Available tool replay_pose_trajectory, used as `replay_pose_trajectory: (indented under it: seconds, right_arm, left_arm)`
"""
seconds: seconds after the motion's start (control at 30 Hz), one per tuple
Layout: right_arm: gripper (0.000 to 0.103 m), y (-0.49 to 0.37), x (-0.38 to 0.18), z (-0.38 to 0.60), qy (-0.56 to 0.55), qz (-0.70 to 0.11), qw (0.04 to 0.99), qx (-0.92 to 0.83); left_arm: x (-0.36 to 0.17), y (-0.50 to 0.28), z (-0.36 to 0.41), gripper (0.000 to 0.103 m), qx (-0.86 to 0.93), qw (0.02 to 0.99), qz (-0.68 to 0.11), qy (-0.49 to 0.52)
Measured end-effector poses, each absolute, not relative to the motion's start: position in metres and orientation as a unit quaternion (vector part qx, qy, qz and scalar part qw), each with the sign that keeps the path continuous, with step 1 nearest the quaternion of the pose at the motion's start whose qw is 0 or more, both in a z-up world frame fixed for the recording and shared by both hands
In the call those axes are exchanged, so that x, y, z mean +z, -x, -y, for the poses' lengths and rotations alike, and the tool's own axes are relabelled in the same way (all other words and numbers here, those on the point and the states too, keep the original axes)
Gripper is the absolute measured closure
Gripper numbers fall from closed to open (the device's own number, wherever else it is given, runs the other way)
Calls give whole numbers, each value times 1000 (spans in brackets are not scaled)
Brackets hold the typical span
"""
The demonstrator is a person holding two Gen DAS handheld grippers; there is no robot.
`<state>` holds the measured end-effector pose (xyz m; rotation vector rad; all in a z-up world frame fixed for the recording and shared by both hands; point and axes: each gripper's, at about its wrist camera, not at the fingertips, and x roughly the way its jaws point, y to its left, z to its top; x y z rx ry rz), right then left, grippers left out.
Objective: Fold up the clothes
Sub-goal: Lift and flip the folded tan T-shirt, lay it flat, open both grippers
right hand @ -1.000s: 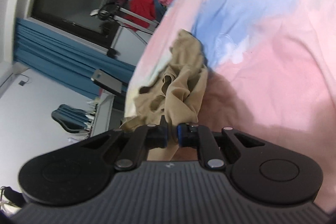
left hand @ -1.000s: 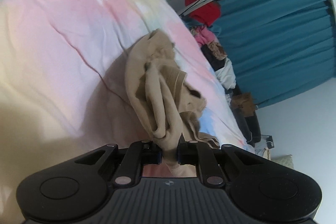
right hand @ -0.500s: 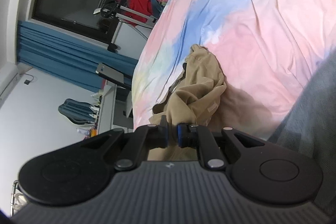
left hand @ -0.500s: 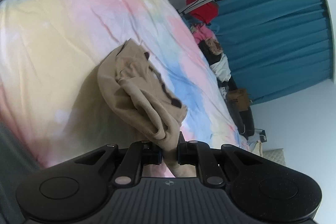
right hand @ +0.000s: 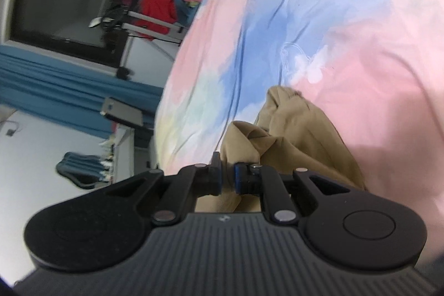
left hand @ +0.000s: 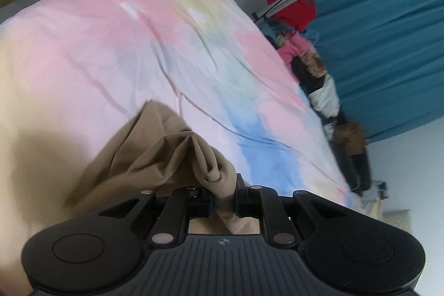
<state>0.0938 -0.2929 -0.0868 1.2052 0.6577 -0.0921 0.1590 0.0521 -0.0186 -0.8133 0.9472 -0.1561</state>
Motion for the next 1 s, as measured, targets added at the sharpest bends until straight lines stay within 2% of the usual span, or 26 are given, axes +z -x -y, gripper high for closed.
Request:
replay_pose_trajectory:
  seconds: [0.3, 0.5, 0.53, 0.6, 0.67, 0.7, 0.73, 0.77, 0.83, 1.0]
  right_arm:
    - [91, -175, -148, 301, -522, -347, 777, -54]
    - [88, -183, -156, 299, -481, -358, 800, -32]
    - [86, -183, -155, 298, -473, -355, 806, -27]
    - [74, -181, -152, 296, -462, -348, 816, -12]
    - [44, -178, -146, 292, -448, -335, 829, 15]
    - [38, -177, -141, 289, -433, -327, 839, 28]
    - [31, -175, -136, 284, -416, -318, 851, 40]
    - [30, -172, -130, 281, -399, -309, 862, 51]
    - [30, -173, -122, 271, -353, -301, 883, 74]
    - [31, -186, -125, 249, -226, -322, 917, 67]
  left_arm:
    - [-95, -241, -38, 89, -80, 829, -461, 306]
    - [-103, -246, -27, 86, -92, 846, -456, 260]
    - [-101, -245, -24, 83, -95, 851, -451, 250]
    - [-96, -240, -18, 76, -104, 861, -442, 229]
    - [-91, -233, -11, 57, -115, 871, -430, 206]
    - [-87, -228, -7, 50, -120, 880, -418, 191]
    - [-83, -223, -3, 39, -125, 888, -407, 175]
    - [-79, -218, 0, 29, -131, 895, -395, 160]
    - [-73, -209, 8, 17, -134, 912, -368, 124]
    - [-87, -205, 23, 16, -131, 926, -354, 22]
